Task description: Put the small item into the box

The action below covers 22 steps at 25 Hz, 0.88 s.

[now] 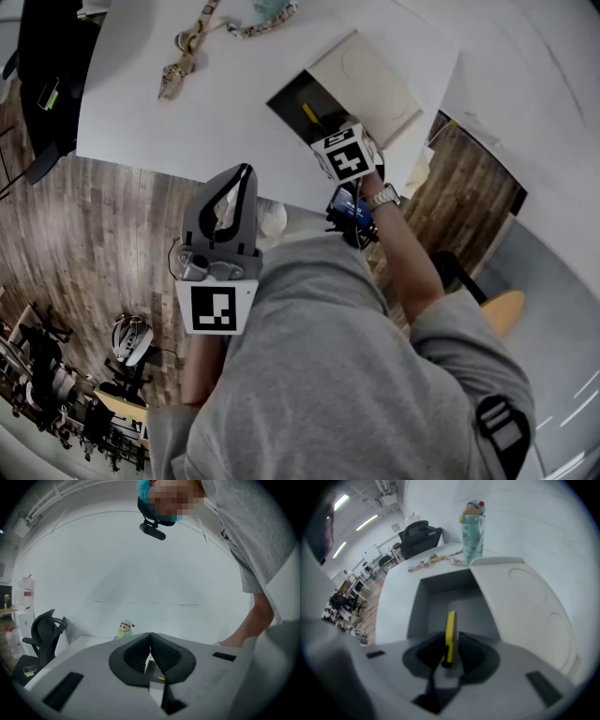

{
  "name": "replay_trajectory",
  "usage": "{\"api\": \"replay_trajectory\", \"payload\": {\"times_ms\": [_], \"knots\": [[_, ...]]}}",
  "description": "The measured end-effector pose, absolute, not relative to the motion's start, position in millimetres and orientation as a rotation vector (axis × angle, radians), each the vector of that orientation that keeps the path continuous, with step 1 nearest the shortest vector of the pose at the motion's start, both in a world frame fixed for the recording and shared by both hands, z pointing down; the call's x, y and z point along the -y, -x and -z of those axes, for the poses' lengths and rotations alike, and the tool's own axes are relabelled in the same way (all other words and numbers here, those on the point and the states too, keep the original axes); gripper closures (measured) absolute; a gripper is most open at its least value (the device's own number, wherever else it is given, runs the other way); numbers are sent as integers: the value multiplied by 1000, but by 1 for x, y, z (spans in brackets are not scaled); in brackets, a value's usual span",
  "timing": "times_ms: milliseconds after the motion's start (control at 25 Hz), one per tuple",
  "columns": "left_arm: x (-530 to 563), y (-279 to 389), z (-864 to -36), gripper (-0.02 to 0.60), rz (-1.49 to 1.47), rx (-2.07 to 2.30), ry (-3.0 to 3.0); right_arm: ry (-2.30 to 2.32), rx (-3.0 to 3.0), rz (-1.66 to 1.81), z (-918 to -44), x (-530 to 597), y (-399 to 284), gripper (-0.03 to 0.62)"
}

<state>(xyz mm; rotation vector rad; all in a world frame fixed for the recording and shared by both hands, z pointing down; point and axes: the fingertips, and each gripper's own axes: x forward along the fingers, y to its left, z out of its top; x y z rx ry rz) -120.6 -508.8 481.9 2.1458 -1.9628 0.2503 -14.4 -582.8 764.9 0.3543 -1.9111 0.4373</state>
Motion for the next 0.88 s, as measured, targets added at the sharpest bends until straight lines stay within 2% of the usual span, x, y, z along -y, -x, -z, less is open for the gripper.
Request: {"api": "replay_trajectory", "payload": {"times_ms": [320,520,880], "knots": [[502,120,-477,549,-245,1930,-2204,-424,1943,-463,-746,580,10,489],[496,118,-473,549,-246,1888,-2257,-455,1977,-481,-729,571,9,546],[484,113,-463,549,-225,1795,-2368,-505,2019,-522,-703,544,5,560]]}}
